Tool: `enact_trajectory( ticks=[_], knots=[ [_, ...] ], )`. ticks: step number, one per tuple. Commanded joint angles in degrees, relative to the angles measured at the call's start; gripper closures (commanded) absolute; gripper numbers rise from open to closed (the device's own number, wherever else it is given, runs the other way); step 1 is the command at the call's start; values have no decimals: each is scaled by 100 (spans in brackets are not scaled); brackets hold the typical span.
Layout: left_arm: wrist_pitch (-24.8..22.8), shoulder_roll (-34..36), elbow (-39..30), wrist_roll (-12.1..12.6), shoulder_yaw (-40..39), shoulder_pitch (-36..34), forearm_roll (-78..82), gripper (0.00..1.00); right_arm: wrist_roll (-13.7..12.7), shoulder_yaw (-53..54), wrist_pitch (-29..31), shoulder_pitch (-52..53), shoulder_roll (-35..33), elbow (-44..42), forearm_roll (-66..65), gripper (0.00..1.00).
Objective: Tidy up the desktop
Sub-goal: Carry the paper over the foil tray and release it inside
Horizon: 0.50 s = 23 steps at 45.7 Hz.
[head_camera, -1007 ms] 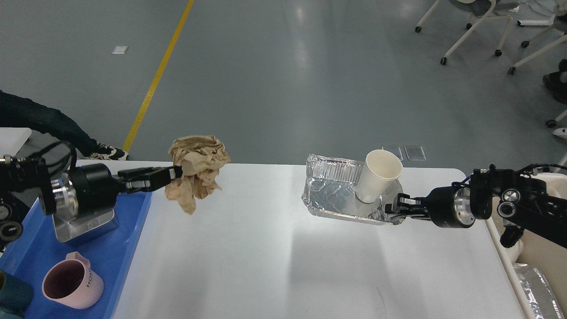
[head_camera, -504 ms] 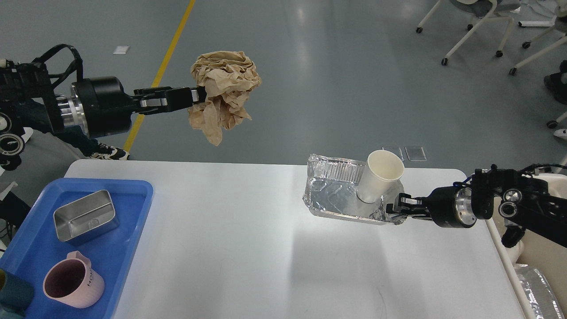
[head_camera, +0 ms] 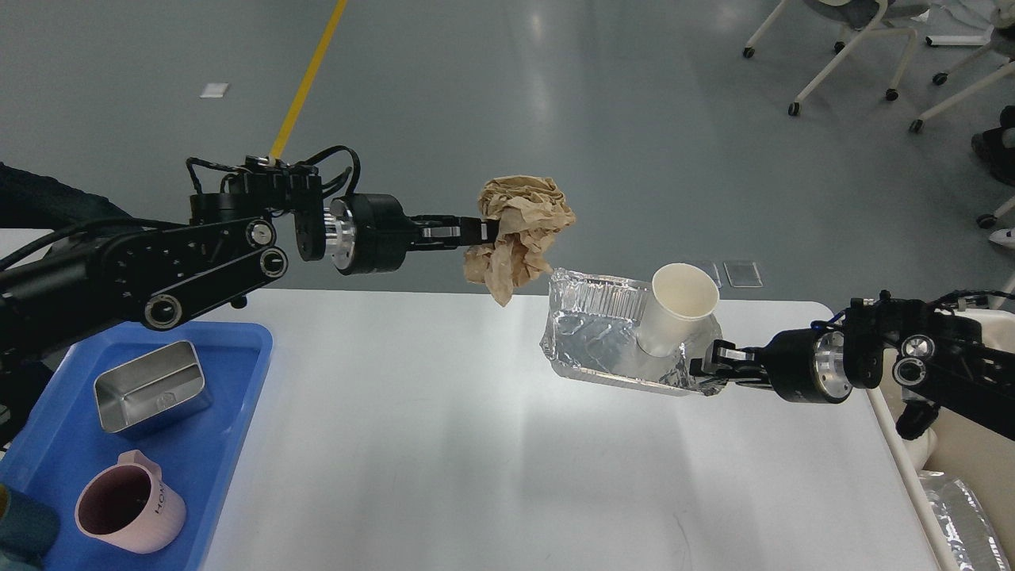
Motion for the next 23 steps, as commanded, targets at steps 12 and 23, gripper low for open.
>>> enact_trajectory(
  ticks=[12,23],
  knots=[
    [132,-1205,728,11,1,252,0,95,9,8,-3,-4,-43,0,4,100],
    [132,-1214,781,63,-61,419,-79,8,9,113,-3,-39,-25,0,4,100]
  ],
)
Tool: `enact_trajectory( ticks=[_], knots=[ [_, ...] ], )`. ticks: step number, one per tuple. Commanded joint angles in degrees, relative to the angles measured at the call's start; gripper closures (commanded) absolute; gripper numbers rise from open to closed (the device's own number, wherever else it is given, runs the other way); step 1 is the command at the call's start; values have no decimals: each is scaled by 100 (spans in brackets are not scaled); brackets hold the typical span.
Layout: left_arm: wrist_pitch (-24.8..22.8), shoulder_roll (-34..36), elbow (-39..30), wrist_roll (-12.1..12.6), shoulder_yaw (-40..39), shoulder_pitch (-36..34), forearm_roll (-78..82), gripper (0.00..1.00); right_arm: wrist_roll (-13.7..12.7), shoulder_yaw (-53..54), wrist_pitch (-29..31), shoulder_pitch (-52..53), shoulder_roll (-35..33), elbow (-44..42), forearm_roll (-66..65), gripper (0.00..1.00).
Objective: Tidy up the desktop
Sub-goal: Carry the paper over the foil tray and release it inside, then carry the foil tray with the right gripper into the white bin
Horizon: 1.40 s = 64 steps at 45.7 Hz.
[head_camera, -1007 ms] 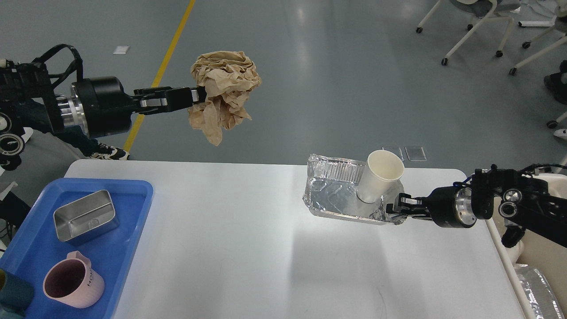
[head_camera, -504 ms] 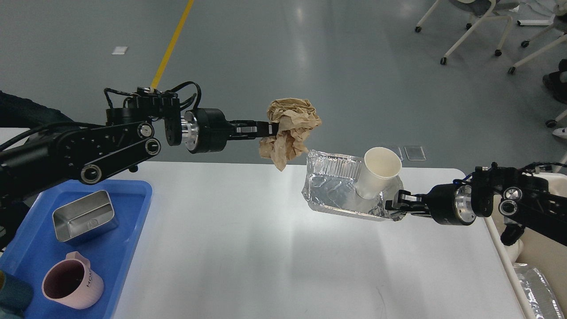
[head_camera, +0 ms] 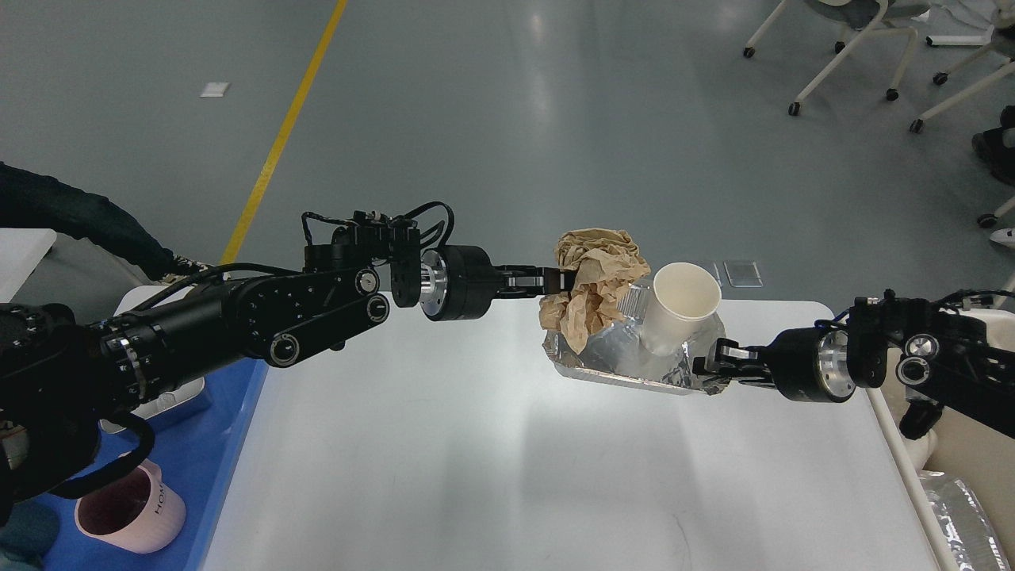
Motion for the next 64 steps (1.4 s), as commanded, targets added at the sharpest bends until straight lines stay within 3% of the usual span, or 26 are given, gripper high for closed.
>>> enact_trajectory(
  ticks=[1,17,34,44,52,57,64],
  knots=[
    [0,-20,14,25,-53,41,-60,4,3,35,0,-5,17,1,5,100],
    [-18,-55,-21,-10,-412,261,-156,3,3,220,-9,-119,26,-25,66,100],
    [26,507,5,7,-3092,1368,-2062,3,91,1362,-334,-1006,-106,-95,365,100],
    [132,499,-4,7,-5288,2579,-3846,3,91,1749,-553,-1384,-571,-156,1014,100],
    [-61,359,-4,-11,-6485,3477,-4384,3,126,1775,-1195,-1780,-932,-350,1656,100],
    [-782,-37,14,-19,-7109,3987,-4665,3,319,1776,-1502,-2078,-1020,-657,2174,100],
    [-651,-196,347,-28,-7594,4128,-5008,3,451,1767,-1827,-2474,-985,-1395,2799,100]
  ],
)
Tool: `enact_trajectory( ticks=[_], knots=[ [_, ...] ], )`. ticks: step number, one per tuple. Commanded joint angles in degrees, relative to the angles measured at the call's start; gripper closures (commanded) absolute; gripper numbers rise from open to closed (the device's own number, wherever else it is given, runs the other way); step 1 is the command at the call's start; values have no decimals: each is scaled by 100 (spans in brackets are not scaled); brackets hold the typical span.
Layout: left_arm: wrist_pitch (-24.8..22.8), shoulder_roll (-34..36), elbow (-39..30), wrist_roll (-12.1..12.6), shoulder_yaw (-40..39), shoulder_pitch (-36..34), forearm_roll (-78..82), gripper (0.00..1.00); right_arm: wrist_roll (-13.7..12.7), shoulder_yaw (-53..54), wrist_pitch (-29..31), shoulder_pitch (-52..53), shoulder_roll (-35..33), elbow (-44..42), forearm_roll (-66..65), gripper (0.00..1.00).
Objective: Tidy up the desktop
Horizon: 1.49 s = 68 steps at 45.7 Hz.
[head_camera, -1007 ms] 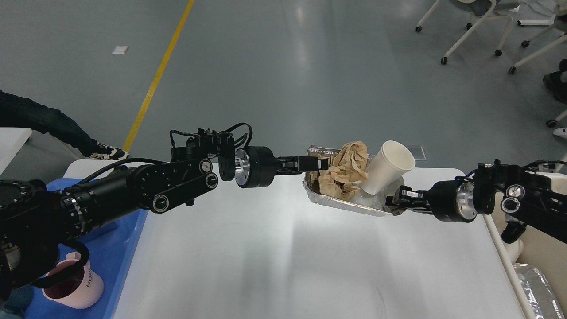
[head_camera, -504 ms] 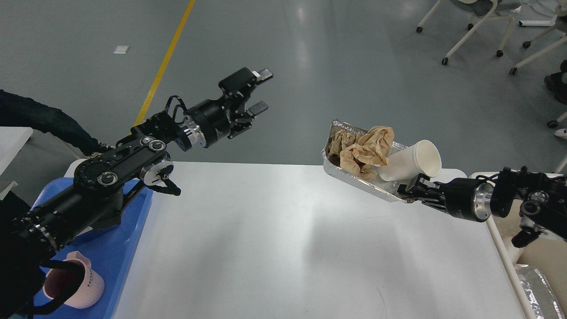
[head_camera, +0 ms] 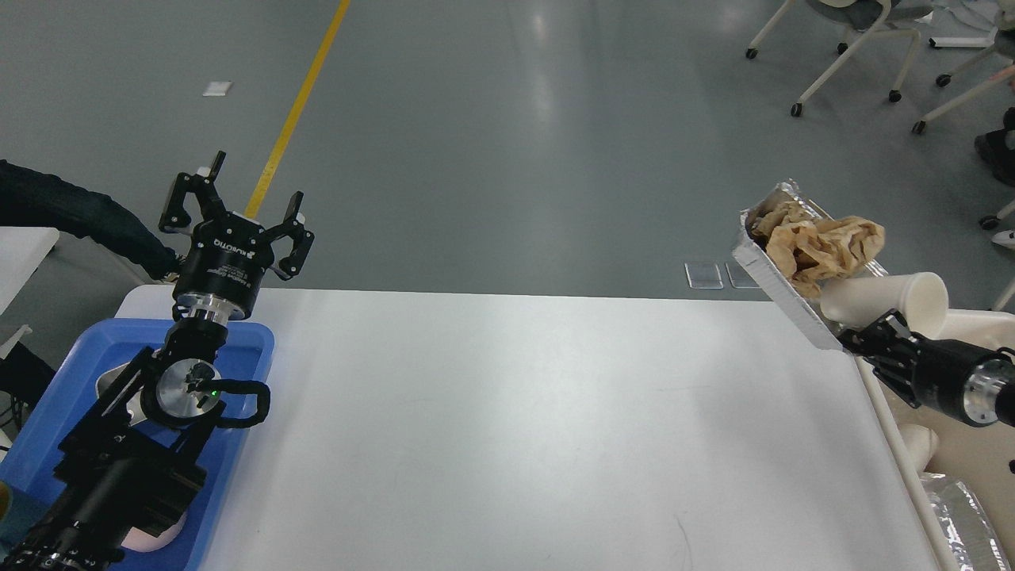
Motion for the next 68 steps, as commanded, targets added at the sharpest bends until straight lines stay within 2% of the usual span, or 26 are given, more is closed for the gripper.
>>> enact_trajectory(
  ticks=[1,2,4,7,8,10,15,20,25,31,39,44,47,52,55,59,63,68],
  knots=[
    [22,-121,325,-2,-304,101,-305,3,86,-1,-315,-322,34,-670,522,100],
    [30,-147,387,-2,-304,101,-358,3,86,-1,-402,-357,52,-820,601,100],
    [57,-226,475,-2,-304,101,-446,3,86,-10,-613,-393,113,-1136,751,73],
    [92,-296,546,-11,-312,92,-473,3,77,-18,-938,-410,254,-1628,918,26],
    [109,-305,554,-20,-304,92,-473,3,77,-18,-1035,-410,324,-1804,962,15],
    [197,-323,563,-20,-243,75,-473,3,77,-27,-1185,-419,447,-2094,1006,0],
    [715,-349,563,-20,-163,66,-411,3,60,-27,-1256,-454,667,-2482,1006,0],
    [1085,-332,563,-37,-75,31,-393,3,60,-45,-1256,-411,807,-2474,1006,0],
    [1076,-244,555,-38,-14,31,-385,3,139,-27,-1326,-270,1123,-2403,998,0],
    [989,-86,555,-55,127,57,-393,3,324,60,-1361,-50,1975,-2403,1006,0],
    [927,81,555,-2,101,110,-402,3,245,1447,-1274,450,2819,-2359,1102,0],
    [918,134,476,-2,57,268,-420,3,61,2380,-1177,565,3488,-2289,2093,0],
    [901,143,449,-2,39,356,-429,3,-124,2530,-1010,557,3576,-1974,3042,0],
    [725,143,405,-11,4,461,-472,3,-134,2636,-343,399,3559,-1341,4090,0],
    [716,125,300,6,-136,575,-481,3,-116,2793,149,205,3541,-1269,4162,0],
    [734,90,-68,15,-303,795,-481,3,-116,3416,300,-137,3594,-1094,4162,0],
    [795,81,-683,15,-339,1102,-481,3,-107,4128,484,-874,3673,-454,4153,0],
    [962,90,-1378,15,-400,1489,-481,3,-37,4718,1134,-1736,3743,399,4127,0]
  ],
)
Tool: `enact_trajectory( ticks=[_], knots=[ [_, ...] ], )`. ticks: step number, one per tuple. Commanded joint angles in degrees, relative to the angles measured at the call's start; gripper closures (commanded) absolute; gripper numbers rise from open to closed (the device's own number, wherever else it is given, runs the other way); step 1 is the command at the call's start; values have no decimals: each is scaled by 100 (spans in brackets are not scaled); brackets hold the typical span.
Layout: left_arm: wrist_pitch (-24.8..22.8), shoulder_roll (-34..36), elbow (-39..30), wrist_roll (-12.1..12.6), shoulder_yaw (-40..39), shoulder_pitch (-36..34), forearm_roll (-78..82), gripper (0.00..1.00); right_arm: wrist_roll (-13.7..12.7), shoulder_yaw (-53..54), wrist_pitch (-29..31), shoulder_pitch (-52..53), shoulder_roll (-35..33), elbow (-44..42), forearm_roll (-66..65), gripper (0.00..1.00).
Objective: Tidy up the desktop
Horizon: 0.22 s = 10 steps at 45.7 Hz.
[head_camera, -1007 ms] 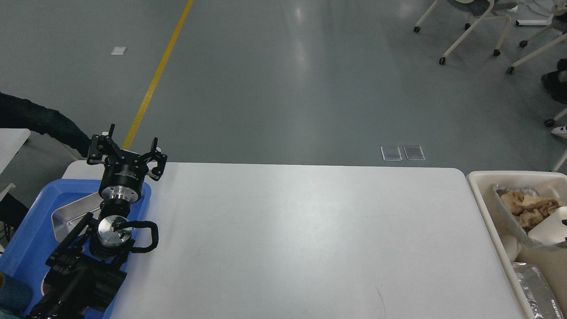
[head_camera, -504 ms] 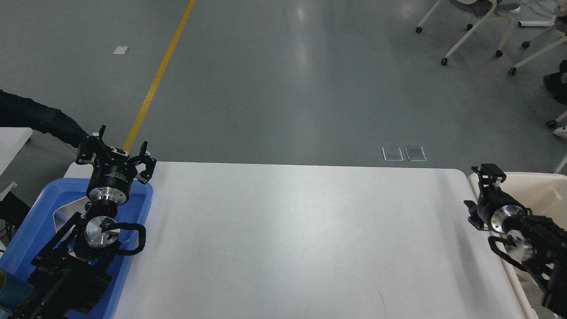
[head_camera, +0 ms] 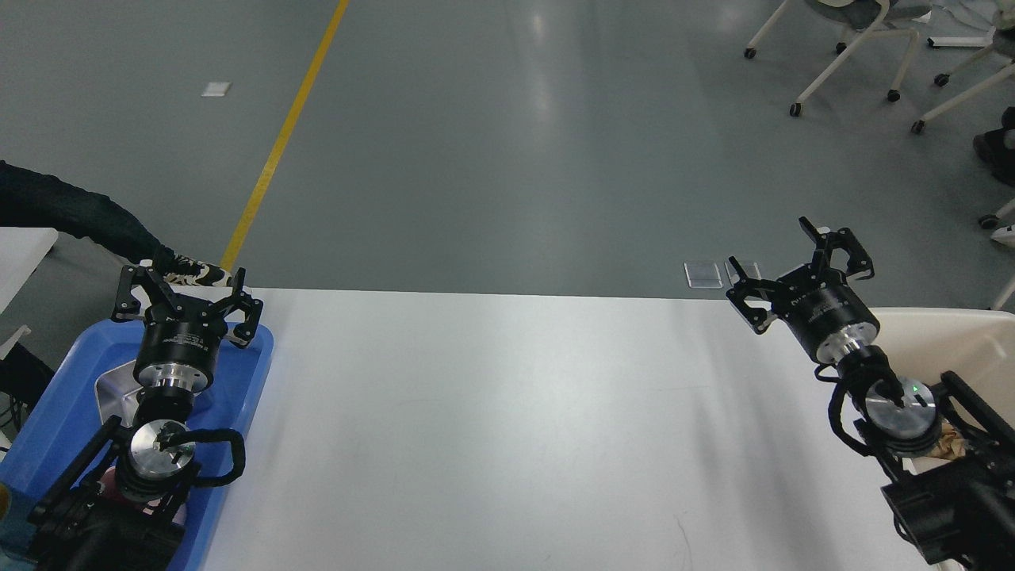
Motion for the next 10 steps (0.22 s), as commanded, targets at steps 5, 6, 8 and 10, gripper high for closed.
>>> enact_trajectory(
  ticks=[5,6,8,10],
  knots=[
    [155,-2,-1089,3,-146,733,0,3,247,868,929,-1439,80,1206,-27,0],
    [147,-2,-1159,3,-173,821,0,3,352,912,956,-1579,80,1206,-27,0],
    [120,-2,-1247,3,-234,918,0,3,519,939,1017,-1738,80,1198,-27,0],
    [103,-2,-1326,3,-313,1015,0,3,721,930,1079,-1861,88,1189,-27,0]
  ],
)
